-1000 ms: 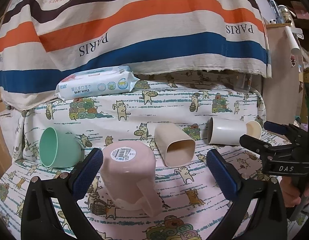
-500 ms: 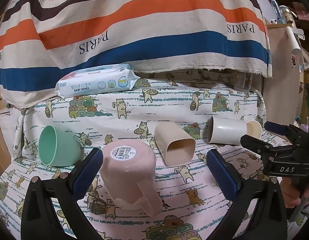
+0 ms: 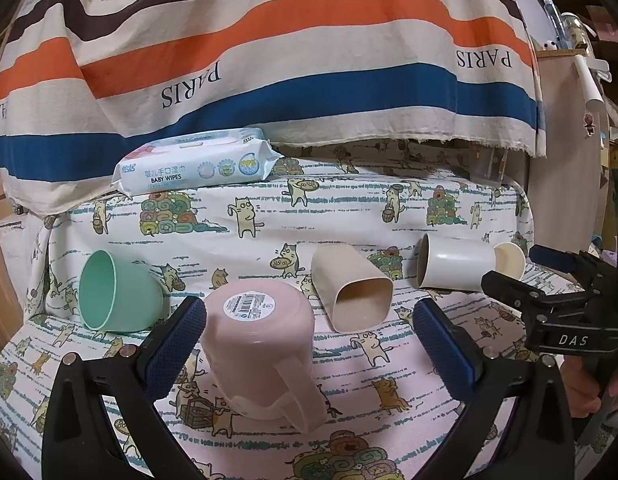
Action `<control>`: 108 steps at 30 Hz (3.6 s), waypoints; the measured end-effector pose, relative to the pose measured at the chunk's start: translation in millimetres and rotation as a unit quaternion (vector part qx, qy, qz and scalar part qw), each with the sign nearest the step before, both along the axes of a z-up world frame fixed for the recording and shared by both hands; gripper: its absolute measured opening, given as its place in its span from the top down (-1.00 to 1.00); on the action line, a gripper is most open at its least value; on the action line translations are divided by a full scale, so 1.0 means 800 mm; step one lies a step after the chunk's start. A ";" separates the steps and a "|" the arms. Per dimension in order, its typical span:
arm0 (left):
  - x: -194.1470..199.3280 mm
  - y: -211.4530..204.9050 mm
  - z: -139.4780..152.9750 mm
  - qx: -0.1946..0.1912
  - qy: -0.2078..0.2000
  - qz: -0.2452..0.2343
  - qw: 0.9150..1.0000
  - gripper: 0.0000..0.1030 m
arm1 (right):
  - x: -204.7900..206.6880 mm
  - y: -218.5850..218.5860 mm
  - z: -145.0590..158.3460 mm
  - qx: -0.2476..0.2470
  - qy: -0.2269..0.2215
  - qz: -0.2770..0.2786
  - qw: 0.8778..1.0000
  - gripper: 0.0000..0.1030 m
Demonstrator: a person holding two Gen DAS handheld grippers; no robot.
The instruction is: Flip cup upside down
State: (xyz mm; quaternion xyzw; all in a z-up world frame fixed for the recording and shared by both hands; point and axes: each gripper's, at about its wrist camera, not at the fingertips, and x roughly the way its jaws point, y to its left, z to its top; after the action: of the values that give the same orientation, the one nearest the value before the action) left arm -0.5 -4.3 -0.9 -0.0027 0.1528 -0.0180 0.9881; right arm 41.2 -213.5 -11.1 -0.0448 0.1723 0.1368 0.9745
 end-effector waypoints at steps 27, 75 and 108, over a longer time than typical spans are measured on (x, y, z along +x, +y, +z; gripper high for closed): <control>-0.001 -0.003 0.001 0.003 0.000 -0.002 1.000 -0.99 | 0.000 0.000 0.000 0.001 0.001 -0.003 1.000 -0.99; 0.026 0.092 -0.007 -0.119 0.034 0.129 0.984 -0.99 | 0.239 0.164 -0.015 -0.032 0.384 -0.024 0.923 -0.85; 0.017 0.061 -0.003 -0.080 0.031 0.083 0.993 -0.99 | 0.121 0.083 -0.007 -0.056 0.372 0.014 0.926 -0.36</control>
State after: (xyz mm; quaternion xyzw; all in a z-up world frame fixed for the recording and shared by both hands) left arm 12.9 44.1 -3.1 -0.0955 0.1807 0.0519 0.9775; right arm 137.8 -147.0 -16.8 -0.0477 0.5291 0.1472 0.8343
